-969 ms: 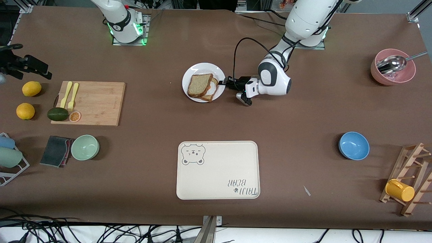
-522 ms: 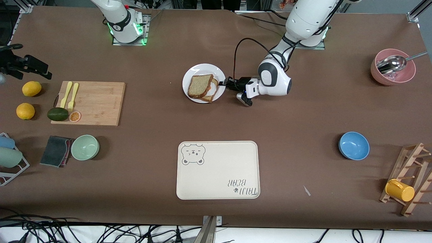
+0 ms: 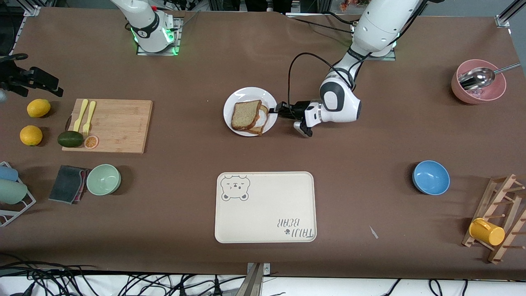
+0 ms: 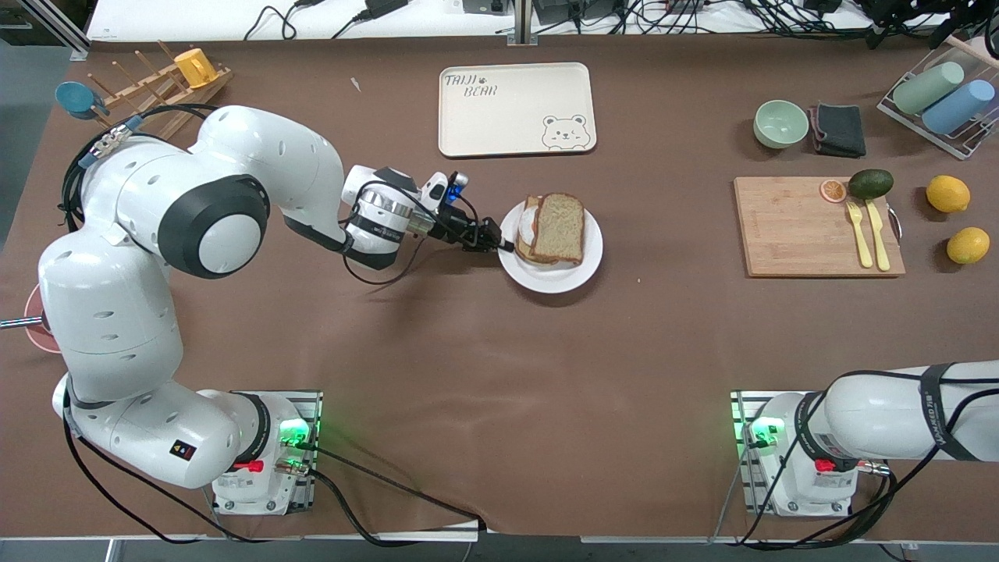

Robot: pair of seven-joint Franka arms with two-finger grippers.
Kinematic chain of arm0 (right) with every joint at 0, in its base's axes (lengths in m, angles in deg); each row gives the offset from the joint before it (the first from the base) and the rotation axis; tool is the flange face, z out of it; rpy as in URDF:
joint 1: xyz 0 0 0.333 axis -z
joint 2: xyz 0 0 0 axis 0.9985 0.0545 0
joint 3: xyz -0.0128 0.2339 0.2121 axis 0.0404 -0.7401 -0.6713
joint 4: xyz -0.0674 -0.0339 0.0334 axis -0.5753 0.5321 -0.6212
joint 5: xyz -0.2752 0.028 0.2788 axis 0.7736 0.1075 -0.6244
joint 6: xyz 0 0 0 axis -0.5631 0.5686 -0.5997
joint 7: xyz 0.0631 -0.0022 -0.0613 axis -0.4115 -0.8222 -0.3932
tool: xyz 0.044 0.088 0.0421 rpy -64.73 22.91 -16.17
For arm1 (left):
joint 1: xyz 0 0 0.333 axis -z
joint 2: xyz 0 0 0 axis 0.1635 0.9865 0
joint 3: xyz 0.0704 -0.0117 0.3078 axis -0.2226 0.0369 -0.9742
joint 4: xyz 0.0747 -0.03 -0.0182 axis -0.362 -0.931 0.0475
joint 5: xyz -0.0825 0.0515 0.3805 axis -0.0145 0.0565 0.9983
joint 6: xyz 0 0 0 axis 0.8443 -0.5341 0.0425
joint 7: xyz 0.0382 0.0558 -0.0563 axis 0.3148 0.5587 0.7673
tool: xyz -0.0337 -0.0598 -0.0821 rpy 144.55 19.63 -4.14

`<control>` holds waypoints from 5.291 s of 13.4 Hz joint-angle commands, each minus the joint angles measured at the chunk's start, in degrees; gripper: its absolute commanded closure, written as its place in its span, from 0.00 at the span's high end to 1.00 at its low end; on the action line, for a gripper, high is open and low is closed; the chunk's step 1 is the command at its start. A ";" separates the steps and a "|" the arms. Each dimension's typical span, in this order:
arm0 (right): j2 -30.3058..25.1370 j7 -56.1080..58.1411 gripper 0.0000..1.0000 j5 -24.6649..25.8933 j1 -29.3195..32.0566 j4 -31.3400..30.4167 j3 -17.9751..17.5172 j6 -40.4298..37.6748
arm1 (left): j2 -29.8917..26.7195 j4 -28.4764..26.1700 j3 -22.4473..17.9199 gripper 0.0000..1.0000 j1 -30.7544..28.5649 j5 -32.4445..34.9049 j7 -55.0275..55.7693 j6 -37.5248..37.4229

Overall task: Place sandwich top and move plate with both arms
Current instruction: 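Slide the plate with the left gripper onto the bear tray, then open the left gripper and release the plate rim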

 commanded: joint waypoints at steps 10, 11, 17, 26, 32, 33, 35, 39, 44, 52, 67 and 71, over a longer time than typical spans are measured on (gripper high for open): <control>0.01 -0.16 1.00 -0.03 0.67 0.58 -0.49 -0.78 | 2.28 10.27 -4.29 0.00 -4.43 4.21 3.01 -0.27; 0.01 -0.16 1.00 -0.03 0.67 0.58 -0.49 -0.70 | 2.98 11.77 -4.38 0.00 -4.87 5.26 4.50 -0.27; 0.01 -0.16 1.00 -0.03 0.67 0.58 -0.49 -0.78 | 6.76 22.05 -5.61 0.00 -7.15 11.59 16.54 -0.27; 0.01 -0.16 1.00 -0.03 0.67 0.58 -0.49 -0.78 | 15.46 35.58 -6.49 0.00 -9.35 16.87 27.97 -0.27; 0.01 -0.16 1.00 -0.03 0.67 0.58 -0.49 -0.78 | 20.47 43.85 -9.04 0.00 -9.79 16.96 32.55 -0.27; 0.01 -0.16 1.00 -0.03 0.67 0.58 -0.49 -0.78 | 20.57 44.04 -9.04 0.00 -9.79 16.96 32.64 -0.27; 0.01 -0.16 1.00 -0.03 0.67 0.58 -0.49 -0.78 | 20.74 44.74 -9.13 0.00 -9.79 16.96 32.73 -0.27; 0.01 -0.16 1.00 -0.03 0.67 0.58 -0.49 -0.78 | 22.33 46.76 -10.18 0.00 -9.53 16.96 33.34 -0.27; 0.01 -0.16 1.00 -0.03 0.67 0.58 -0.49 -0.78 | 23.91 48.78 -10.53 0.00 -9.00 16.96 34.30 1.47; 0.01 -0.16 1.00 -0.03 0.67 0.58 -0.49 -0.70 | 23.74 48.70 -10.53 0.47 -8.30 20.83 35.71 3.69; 0.01 -0.16 1.00 -0.03 0.67 0.58 -0.49 -0.78 | 20.04 46.42 -10.45 0.67 -9.79 29.97 35.63 1.31; 0.01 -0.16 1.00 -0.03 0.67 0.58 -0.49 -0.78 | 18.38 44.57 -10.45 0.71 -10.41 31.19 35.28 0.35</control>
